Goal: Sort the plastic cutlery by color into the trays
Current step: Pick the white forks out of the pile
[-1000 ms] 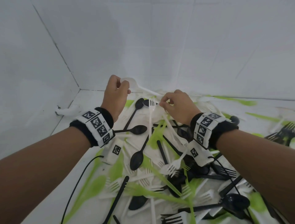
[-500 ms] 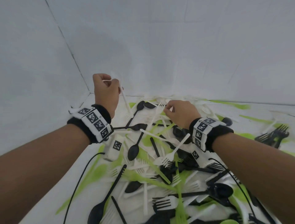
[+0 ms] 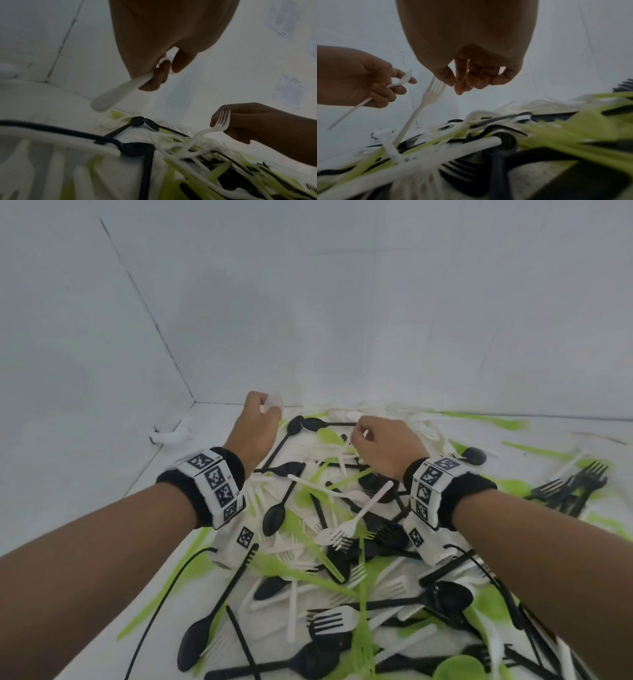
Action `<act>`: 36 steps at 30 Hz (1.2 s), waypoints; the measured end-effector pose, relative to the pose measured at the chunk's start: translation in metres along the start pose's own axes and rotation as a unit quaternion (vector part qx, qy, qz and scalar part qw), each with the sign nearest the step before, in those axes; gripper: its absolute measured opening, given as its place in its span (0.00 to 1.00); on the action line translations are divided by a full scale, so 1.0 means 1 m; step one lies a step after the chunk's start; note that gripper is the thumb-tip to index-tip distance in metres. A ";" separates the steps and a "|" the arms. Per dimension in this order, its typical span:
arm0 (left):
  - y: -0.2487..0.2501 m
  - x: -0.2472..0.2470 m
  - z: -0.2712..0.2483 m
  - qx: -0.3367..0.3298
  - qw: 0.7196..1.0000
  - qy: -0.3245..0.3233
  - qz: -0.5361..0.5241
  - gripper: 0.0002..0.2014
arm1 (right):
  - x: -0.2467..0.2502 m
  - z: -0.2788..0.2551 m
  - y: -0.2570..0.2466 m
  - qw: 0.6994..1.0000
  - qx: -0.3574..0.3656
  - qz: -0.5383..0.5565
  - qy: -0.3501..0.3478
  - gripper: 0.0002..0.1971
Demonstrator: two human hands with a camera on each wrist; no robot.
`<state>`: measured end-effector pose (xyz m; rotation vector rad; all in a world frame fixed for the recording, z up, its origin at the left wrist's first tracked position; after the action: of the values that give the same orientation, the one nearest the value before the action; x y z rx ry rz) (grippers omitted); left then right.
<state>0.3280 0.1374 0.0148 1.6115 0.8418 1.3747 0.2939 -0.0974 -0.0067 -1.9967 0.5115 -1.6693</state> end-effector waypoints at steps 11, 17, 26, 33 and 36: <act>-0.008 -0.029 0.038 -0.053 0.958 -0.150 0.237 0.20 | -0.001 0.065 0.045 0.988 -0.099 -0.110 -0.035 0.18; -0.007 -0.036 0.069 -0.097 0.941 -0.159 0.283 0.12 | -0.010 0.086 0.047 0.974 -0.132 -0.169 -0.070 0.22; -0.014 -0.088 0.110 -0.061 0.896 -0.234 0.373 0.22 | -0.006 0.087 0.058 0.952 -0.192 -0.220 -0.089 0.16; -0.025 -0.088 0.114 -0.042 0.913 -0.215 0.345 0.14 | -0.003 0.077 0.064 0.972 -0.161 -0.158 -0.072 0.09; -0.023 -0.085 0.124 -0.013 0.929 -0.190 0.319 0.14 | 0.000 0.075 0.065 0.975 -0.171 -0.140 -0.033 0.11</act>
<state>0.4359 0.0504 -0.0483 2.1448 0.0554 1.4023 0.3689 -0.1410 -0.0546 -2.4623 0.5446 -1.7640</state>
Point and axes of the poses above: each hand's wrist, its own z-axis towards the middle knuckle, its own x-axis out of the back of the hand, y = z × x, the point moved 6 cm from there along z, towards the middle knuckle, and after that the axes turned 13 degrees about -y, right-handed, at the moved point
